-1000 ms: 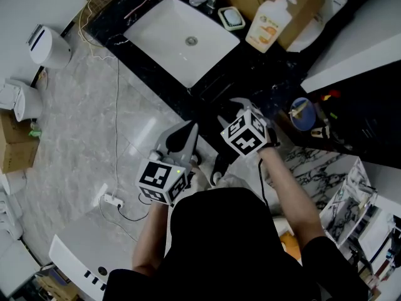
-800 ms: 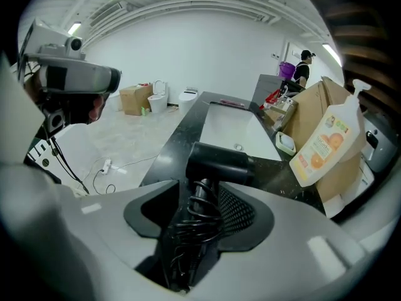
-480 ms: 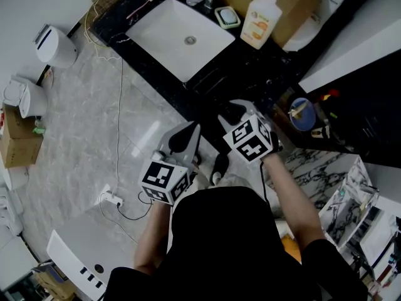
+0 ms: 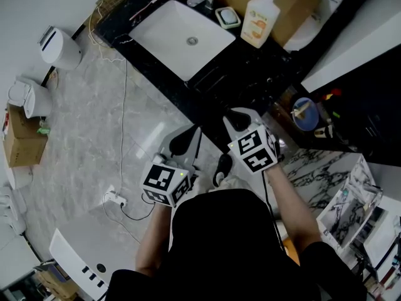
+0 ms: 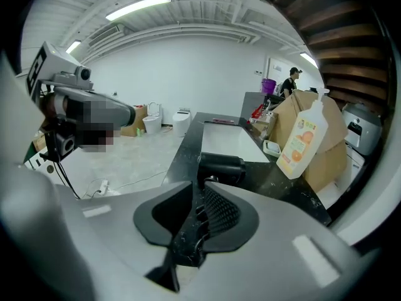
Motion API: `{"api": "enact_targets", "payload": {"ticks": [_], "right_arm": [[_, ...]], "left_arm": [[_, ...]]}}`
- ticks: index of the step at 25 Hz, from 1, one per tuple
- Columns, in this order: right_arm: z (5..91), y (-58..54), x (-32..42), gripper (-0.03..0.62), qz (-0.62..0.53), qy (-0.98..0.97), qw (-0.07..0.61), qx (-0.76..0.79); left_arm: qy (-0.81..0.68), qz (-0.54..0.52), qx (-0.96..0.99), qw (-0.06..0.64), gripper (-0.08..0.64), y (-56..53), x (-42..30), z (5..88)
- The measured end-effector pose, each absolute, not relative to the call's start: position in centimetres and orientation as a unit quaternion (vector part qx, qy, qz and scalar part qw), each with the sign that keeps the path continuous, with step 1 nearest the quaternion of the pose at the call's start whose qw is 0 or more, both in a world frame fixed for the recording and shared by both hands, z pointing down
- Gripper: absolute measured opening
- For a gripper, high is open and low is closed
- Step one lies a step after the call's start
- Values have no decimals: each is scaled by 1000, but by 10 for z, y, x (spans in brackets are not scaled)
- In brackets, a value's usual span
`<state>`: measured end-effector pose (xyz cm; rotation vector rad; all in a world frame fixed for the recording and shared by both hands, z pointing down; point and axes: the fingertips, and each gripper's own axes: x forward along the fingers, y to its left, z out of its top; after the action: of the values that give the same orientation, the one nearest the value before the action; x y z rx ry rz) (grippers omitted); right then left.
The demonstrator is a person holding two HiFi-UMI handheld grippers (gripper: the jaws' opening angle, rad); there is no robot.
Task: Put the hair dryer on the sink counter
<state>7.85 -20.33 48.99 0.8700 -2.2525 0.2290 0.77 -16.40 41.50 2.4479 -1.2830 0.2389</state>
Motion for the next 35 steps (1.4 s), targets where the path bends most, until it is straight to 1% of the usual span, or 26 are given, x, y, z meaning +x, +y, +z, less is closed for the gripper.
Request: {"api": "enact_targets", "payload": {"ticks": [2,12,27,35], "right_arm": [[488,-199,78,54,94,-869,342,345],[475,-160,67,25,123,-861,308,386],[411,-73,24,11,109,-847,227,468],[389,-25,5,9,104,-837,190,502]], "left_arm": [[-454,86,869,179,-2,-162,4,414],[-422,86,884,179,-2,-136,-15,413],[-356,77,918,156,-2,-61,-59,394],[-335,65,931,129,-2,-26,-84,376]]}}
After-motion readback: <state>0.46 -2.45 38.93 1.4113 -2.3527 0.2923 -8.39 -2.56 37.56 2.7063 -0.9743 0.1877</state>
